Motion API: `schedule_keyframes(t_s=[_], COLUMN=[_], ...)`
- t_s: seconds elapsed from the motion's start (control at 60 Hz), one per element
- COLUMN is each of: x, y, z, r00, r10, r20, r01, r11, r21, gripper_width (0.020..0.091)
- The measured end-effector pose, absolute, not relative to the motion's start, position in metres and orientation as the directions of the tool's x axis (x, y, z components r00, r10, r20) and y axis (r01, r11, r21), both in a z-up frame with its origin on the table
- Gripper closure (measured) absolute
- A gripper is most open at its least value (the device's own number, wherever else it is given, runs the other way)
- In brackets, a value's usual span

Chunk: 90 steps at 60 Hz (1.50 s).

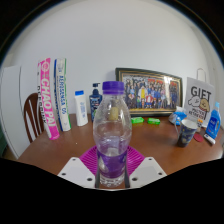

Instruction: Pour water

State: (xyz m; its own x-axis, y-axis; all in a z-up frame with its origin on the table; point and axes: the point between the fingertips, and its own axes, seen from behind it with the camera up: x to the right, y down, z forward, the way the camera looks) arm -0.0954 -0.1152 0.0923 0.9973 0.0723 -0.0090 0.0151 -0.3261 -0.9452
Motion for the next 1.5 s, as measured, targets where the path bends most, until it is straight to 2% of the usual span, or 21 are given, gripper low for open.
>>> schedule_keyframes(t_s=[0.083,0.283,0.433,0.5,0.717,0.9,1.033,1.15,1.283,1.4,1.5], x=[-0.1,-0.09,-0.055,-0.029,0.046,0.088,0.106,0.105,0.1,0.095,0.1], y=[-0.11,-0.081,-0.056,-0.043,-0.01,0.009,0.016,0.018,0.015,0.014,0.013], z=[0.117,0.208,0.264,0.275,0.274,0.252,0.233,0.22,0.22,0.224,0.235], r00=[0.993,0.85,0.611,0.46,-0.003,-0.369,-0.517,-0.562,-0.514,-0.331,-0.08], r10=[0.084,0.095,0.104,0.09,0.026,-0.011,-0.03,-0.067,-0.095,-0.109,-0.078], r20=[-0.083,-0.519,-0.785,-0.884,-1.0,-0.929,-0.856,-0.825,-0.853,-0.937,-0.994], r01=[-0.052,-0.479,-0.747,-0.847,-0.971,-0.909,-0.838,-0.803,-0.824,-0.895,-0.942], r11=[-0.314,-0.273,-0.253,-0.256,-0.239,-0.206,-0.188,-0.194,-0.222,-0.278,-0.319], r21=[-0.948,-0.834,-0.615,-0.466,-0.003,0.364,0.512,0.563,0.521,0.349,0.101], gripper_width=[0.0773,0.0773,0.0773,0.0773,0.0773,0.0773,0.0775,0.0775,0.0774,0.0773,0.0774])
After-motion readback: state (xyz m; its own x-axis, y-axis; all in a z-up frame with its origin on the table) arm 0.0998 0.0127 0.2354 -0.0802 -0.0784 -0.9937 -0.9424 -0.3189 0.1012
